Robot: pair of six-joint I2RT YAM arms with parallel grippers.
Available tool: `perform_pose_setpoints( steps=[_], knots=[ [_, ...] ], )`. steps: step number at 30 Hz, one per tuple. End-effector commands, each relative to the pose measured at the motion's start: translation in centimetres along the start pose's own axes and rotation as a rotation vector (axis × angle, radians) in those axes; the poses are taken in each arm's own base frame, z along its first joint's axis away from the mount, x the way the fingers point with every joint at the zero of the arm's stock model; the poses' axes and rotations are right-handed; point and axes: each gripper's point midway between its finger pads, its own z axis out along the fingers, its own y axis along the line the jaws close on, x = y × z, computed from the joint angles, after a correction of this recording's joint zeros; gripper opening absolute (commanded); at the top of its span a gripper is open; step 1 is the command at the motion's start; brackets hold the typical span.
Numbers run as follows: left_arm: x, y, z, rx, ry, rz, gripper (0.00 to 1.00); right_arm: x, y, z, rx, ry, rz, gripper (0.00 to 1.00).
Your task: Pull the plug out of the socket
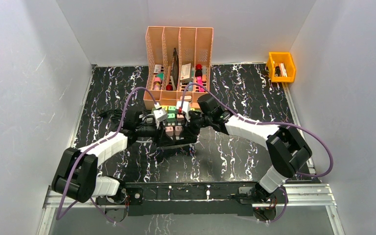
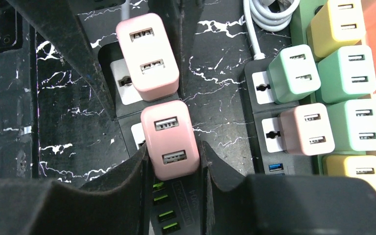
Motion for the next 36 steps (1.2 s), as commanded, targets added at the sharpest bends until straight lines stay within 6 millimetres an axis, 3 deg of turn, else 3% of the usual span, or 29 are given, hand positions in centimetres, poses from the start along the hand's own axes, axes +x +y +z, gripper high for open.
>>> perform_pose_setpoints(
  steps=[1, 4, 7, 10, 13, 16, 18, 21, 23, 25, 29, 31, 33, 36],
  knots=[
    [-1.3, -0.8, 0.2, 0.062, -0.025, 0.040, 0.27, -5.8, -0.7, -1.3, 0.035, -0.168, -0.133, 0.00],
    [-0.7, 0.2, 0.6, 0.028, 0.008, 0.011, 0.22, -6.9, -1.7, -1.6, 0.092, -0.192, -0.145, 0.00],
    [-0.1, 1.5, 0.9, -0.018, 0.041, -0.014, 0.16, -8.4, -4.6, -2.9, 0.320, -0.230, -0.188, 0.00],
    [0.1, 3.2, 0.9, -0.106, 0.060, -0.017, 0.15, -9.3, -5.1, -4.2, 0.411, -0.272, -0.275, 0.00],
    [0.6, 5.3, 0.8, -0.212, 0.081, -0.030, 0.12, -9.5, -4.2, -4.6, 0.287, -0.295, -0.251, 0.00],
    [0.8, 6.8, 0.6, -0.292, 0.083, -0.041, 0.14, -10.2, -2.5, -5.0, -0.005, -0.359, -0.085, 0.00],
    [0.8, 7.0, 0.5, -0.310, 0.075, -0.039, 0.15, -10.7, -3.1, -4.9, -0.050, -0.353, -0.010, 0.00],
    [1.2, 7.4, 0.4, -0.337, 0.089, -0.041, 0.17, -9.3, -6.1, -4.0, 0.239, -0.279, -0.101, 0.00],
    [1.7, 7.6, 0.4, -0.353, 0.118, -0.034, 0.17, -9.0, -7.9, -5.2, 0.489, -0.265, -0.248, 0.00],
    [2.0, 7.8, 0.5, -0.364, 0.136, -0.027, 0.17, -10.1, -8.0, -7.2, 0.564, -0.328, -0.285, 0.00],
    [2.4, 7.8, 0.6, -0.375, 0.149, -0.019, 0.17, -10.1, -5.0, -7.1, 0.190, -0.407, -0.113, 0.00],
    [2.4, 7.8, 0.6, -0.377, 0.152, -0.019, 0.17, -10.2, -4.8, -6.7, 0.062, -0.397, -0.001, 0.00],
    [2.5, 7.7, 0.7, -0.372, 0.156, -0.014, 0.18, -10.2, -6.4, -5.8, 0.188, -0.333, -0.005, 0.00],
    [2.7, 7.4, 0.8, -0.363, 0.170, -0.004, 0.18, -10.8, -6.7, -6.0, 0.499, -0.324, -0.275, 0.00]
  ],
)
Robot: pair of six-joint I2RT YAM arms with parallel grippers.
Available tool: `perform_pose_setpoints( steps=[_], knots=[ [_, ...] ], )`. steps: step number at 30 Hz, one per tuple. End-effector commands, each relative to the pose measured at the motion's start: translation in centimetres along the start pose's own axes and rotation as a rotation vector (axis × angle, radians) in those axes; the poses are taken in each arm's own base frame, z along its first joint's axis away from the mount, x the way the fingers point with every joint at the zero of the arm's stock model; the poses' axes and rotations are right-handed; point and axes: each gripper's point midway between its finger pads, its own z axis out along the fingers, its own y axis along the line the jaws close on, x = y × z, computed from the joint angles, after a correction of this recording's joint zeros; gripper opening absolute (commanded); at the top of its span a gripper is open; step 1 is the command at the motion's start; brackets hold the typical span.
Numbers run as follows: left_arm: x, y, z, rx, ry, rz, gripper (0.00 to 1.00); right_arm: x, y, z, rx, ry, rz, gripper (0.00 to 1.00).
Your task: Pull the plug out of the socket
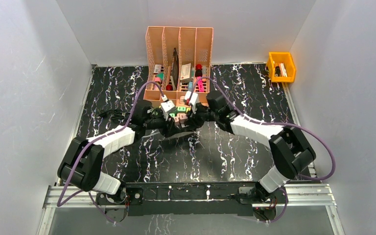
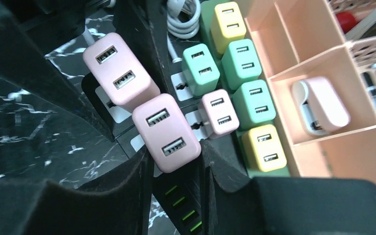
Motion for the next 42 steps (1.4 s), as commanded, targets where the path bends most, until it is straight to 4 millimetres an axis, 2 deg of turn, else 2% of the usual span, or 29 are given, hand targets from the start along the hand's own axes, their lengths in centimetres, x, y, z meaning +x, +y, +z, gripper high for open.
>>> perform_pose_setpoints(
  steps=[1, 3, 4, 6, 7, 8, 9, 10, 11, 12, 13, 14, 15, 16, 17, 18, 19, 20, 23, 27, 29, 31, 37, 42],
  knots=[
    [6.6, 2.5, -1.5, -0.178, 0.220, -0.092, 0.18, -10.4, -1.1, -3.0, 0.295, -0.291, -0.286, 0.00],
    [6.8, 2.4, -1.4, -0.176, 0.228, -0.085, 0.19, -9.8, -0.8, -4.2, 0.109, -0.335, -0.148, 0.00],
    [6.9, 2.3, -1.4, -0.174, 0.231, -0.083, 0.19, -10.4, -0.3, -4.8, -0.035, -0.355, -0.069, 0.00],
    [6.9, 2.2, -1.3, -0.169, 0.238, -0.080, 0.19, -10.4, 0.3, -4.8, -0.234, -0.328, 0.102, 0.00],
    [7.0, 2.0, -1.2, -0.163, 0.244, -0.080, 0.19, -9.8, -0.6, -3.5, -0.180, -0.268, 0.146, 0.00],
    [7.1, 1.9, -1.2, -0.160, 0.247, -0.077, 0.19, -8.6, -1.3, -2.3, -0.049, -0.211, 0.049, 0.00],
    [7.1, 1.8, -1.2, -0.156, 0.251, -0.068, 0.20, -8.8, -2.9, -2.2, 0.290, -0.176, -0.189, 0.00],
    [7.2, 1.5, -1.2, -0.150, 0.257, -0.061, 0.20, -8.9, -2.2, -3.0, 0.349, -0.235, -0.279, 0.00],
    [7.3, 1.2, -1.2, -0.135, 0.261, -0.053, 0.20, -9.6, -1.3, -4.4, 0.132, -0.326, -0.099, 0.00],
    [7.2, 0.5, -1.0, -0.092, 0.259, -0.047, 0.21, -10.1, -0.2, -4.9, -0.149, -0.326, 0.080, 0.00],
    [7.1, -0.3, -1.0, -0.048, 0.258, -0.036, 0.21, -8.9, -0.8, -3.3, -0.066, -0.212, 0.087, 0.00],
    [7.1, -1.0, -1.0, -0.019, 0.256, -0.033, 0.22, -8.1, -1.4, -2.2, 0.144, -0.154, -0.110, 0.00],
    [7.1, -1.4, -1.1, 0.001, 0.256, -0.031, 0.22, -8.7, -0.1, -3.3, 0.058, -0.257, -0.090, 0.00],
    [7.1, -1.4, -1.1, 0.004, 0.257, -0.029, 0.22, -9.7, 0.0, -4.6, -0.053, -0.342, 0.016, 0.00],
    [7.2, -1.4, -1.0, 0.004, 0.264, -0.029, 0.22, -9.9, -1.0, -5.0, -0.089, -0.358, 0.116, 0.00],
    [7.2, -1.3, -1.0, 0.002, 0.268, -0.029, 0.22, -9.3, -2.4, -4.7, -0.015, -0.315, 0.138, 0.00],
    [7.1, -1.5, -1.1, 0.007, 0.267, -0.025, 0.22, -8.9, -4.2, -5.4, 0.072, -0.330, 0.183, 0.00],
    [7.0, -1.7, -1.2, 0.014, 0.266, -0.019, 0.22, -7.8, -6.5, -7.4, 0.168, -0.372, 0.285, 0.00],
    [6.6, -2.0, -1.5, 0.022, 0.258, 0.000, 0.22, -5.5, -9.6, -10.5, 0.305, -0.432, 0.515, 0.00],
    [6.3, -2.5, -1.9, 0.036, 0.257, 0.018, 0.24, 1.5, -12.1, -12.4, 0.496, -0.280, 0.811, 0.00],
    [6.3, -2.5, -1.9, 0.040, 0.260, 0.024, 0.24, 4.4, -11.8, -12.6, 0.507, -0.211, 0.924, 0.00],
    [6.2, -2.5, -1.9, 0.041, 0.259, 0.027, 0.24, 6.5, -11.0, -12.6, 0.472, -0.177, 1.026, 0.00],
    [5.7, -2.5, -1.9, 0.039, 0.248, 0.039, 0.25, 11.1, -8.1, -10.9, 0.374, -0.044, 1.241, 0.00],
    [5.3, -2.5, -2.1, 0.038, 0.242, 0.045, 0.27, 14.5, -7.5, -10.3, 0.405, 0.089, 1.316, 0.01]
  ],
)
